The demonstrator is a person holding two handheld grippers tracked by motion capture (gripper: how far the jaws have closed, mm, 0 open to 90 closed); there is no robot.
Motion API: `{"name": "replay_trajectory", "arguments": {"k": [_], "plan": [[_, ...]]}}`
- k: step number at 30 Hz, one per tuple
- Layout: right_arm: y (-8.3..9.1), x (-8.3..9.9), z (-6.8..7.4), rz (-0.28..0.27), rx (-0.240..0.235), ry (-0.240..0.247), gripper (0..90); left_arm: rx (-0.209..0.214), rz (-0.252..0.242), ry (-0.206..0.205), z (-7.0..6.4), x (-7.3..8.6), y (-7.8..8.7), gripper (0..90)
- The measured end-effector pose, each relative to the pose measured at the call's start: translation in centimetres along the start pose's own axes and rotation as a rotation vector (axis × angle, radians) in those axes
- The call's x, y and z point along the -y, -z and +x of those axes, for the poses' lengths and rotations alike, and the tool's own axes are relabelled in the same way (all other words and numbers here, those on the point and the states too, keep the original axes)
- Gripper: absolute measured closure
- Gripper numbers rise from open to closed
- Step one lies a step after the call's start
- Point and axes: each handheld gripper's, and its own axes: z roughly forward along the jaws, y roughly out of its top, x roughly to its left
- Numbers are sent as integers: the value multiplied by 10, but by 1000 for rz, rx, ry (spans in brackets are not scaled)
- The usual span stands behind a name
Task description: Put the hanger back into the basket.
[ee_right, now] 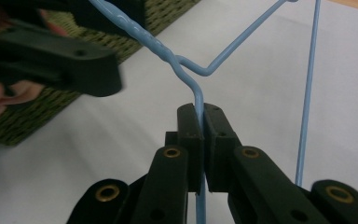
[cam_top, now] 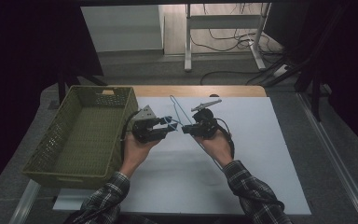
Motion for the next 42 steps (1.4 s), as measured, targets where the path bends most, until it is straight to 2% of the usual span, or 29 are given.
{"name": "replay_trajectory", "arguments": {"k": [3, 4, 5, 6, 10, 11, 12, 13, 15, 17, 19, 22, 26, 27, 28, 31, 34, 37, 38, 39, 40, 41, 42], "plan": [[1, 0, 3, 4, -19, 3, 864, 23, -17, -4, -2, 1, -1, 705], [1, 1, 4, 12, -33, 6, 863, 21, -18, -10, -3, 1, -1, 787], [1, 1, 4, 12, -33, 6, 863, 1, -16, -17, -4, 1, 0, 787], [0, 3, 6, 19, -41, 15, 861, 5, -14, -13, -3, 1, 1, 850], [0, 1, 8, 31, -34, 28, 843, -10, -1, -10, -7, -2, 2, 855], [3, 0, 9, 28, -18, 37, 770, -23, 12, -11, -8, -4, 1, 855], [10, -3, 11, 28, 27, 67, 703, -39, 37, -14, -11, -9, 1, 855], [10, -3, 11, 28, 27, 67, 703, -39, 37, -14, -11, -9, 1, 855], [20, -4, 14, 37, 69, 97, 681, -44, 59, 13, -14, -14, 1, 855], [30, -1, 22, 70, 127, 158, 669, -36, 92, 33, -19, -21, -1, 855], [32, 3, 27, 85, 161, 195, 674, -38, 106, 38, -22, -23, -2, 854], [32, 10, 31, 79, 167, 214, 713, -37, 146, 60, -30, -31, -4, 854], [28, 18, 36, 83, 166, 228, 744, -32, 161, 73, -34, -35, -5, 854], [26, 23, 39, 62, 186, 249, 814, -33, 176, 77, -36, -37, -5, 853], [26, 25, 41, 57, 204, 251, 840, -33, 176, 77, -36, -37, -5, 852], [29, 28, 39, 42, 200, 234, 864, -13, 174, 61, -35, -38, -3, 839], [34, 30, 36, 53, 165, 215, 865, 12, 170, 53, -30, -39, 3, 646], [45, 33, 32, 48, 94, 189, 865, 63, 182, 24, -24, -38, 13, 466], [45, 33, 32, 48, 94, 189, 865, 63, 182, 24, -24, -38, 13, 409], [49, 34, 31, 47, 73, 188, 865, 74, 194, 10, -24, -38, 16, 409], [54, 34, 29, 47, 50, 183, 865, 80, 206, -17, -24, -37, 19, 359], [62, 36, 27, 46, 1, 176, 865, 100, 237, -58, -25, -35, 23, 272], [62, 36, 27, 46, 1, 176, 865, 100, 237, -58, -25, -35, 23, 264]]}}
